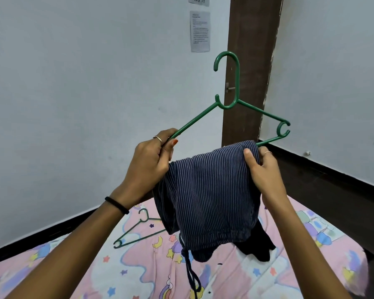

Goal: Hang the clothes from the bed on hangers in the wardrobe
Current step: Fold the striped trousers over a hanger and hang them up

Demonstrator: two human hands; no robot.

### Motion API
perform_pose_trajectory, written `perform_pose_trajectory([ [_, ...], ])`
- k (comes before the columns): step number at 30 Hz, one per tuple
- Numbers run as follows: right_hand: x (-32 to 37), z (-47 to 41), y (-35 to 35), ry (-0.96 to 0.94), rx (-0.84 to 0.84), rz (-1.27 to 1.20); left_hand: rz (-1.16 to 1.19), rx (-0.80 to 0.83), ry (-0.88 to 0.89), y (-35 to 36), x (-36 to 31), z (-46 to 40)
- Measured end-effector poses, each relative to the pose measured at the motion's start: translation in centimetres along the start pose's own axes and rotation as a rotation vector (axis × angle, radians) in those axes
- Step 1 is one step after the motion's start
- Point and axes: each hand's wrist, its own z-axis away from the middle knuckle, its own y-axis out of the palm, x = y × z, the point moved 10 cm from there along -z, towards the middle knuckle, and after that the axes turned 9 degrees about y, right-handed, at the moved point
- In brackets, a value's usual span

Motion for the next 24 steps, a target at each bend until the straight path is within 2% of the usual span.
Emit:
perform_pose_trajectory([
  [6,4.6,3.0,-2.7,-0.305,-0.157,0.003,-0.283,-0.073,0.145,-1.9,-1.5,-0.2],
  [12,5.7,5.9,-4.4,-0.501,-0.253,0.083,-0.294,-0.084,0.153,-2.2,-2.2,-0.4],
  [15,3.7,5.6,-5.3,-0.483,-0.253,0.196,-0.267,-0.077,0.151,-2.3,-3.1,-0.7],
  [20,-0.1,3.8,-12.2,-0.280,-0.412,0.130,-0.208,-0.021,0.177,-1.5,-4.5,-1.1],
  [24,2.2,2.2,-13.4,-0.332,-0.408,0.265,-0.176,0.018,0.212,-0.6,-5.7,-0.8],
])
